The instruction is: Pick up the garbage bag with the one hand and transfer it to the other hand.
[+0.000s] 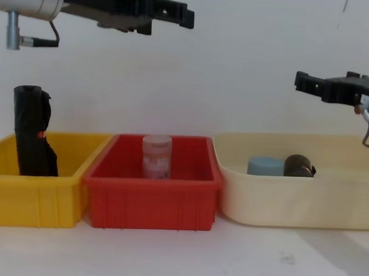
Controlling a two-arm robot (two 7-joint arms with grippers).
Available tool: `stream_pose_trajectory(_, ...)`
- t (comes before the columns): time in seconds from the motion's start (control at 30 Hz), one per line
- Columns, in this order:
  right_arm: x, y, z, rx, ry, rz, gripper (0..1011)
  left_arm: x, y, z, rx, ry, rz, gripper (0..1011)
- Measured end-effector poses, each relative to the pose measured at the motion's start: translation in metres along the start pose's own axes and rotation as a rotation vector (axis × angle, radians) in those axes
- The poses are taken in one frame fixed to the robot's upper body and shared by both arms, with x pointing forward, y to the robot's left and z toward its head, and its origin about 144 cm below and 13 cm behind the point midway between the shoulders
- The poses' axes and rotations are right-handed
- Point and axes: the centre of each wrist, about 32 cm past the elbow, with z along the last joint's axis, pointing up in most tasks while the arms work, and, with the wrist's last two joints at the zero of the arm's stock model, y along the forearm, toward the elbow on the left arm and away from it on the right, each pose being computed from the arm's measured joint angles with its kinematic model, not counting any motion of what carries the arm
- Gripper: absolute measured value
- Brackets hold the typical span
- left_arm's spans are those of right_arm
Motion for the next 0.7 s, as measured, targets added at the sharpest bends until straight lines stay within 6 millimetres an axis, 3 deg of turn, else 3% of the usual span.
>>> stream_pose_trajectory(0.7,-0.035,-0.043,-0.012,0.090,-0.066,0.258,1001,0.011,-0.003,-0.017,0.036,0.005,-0.046,1001)
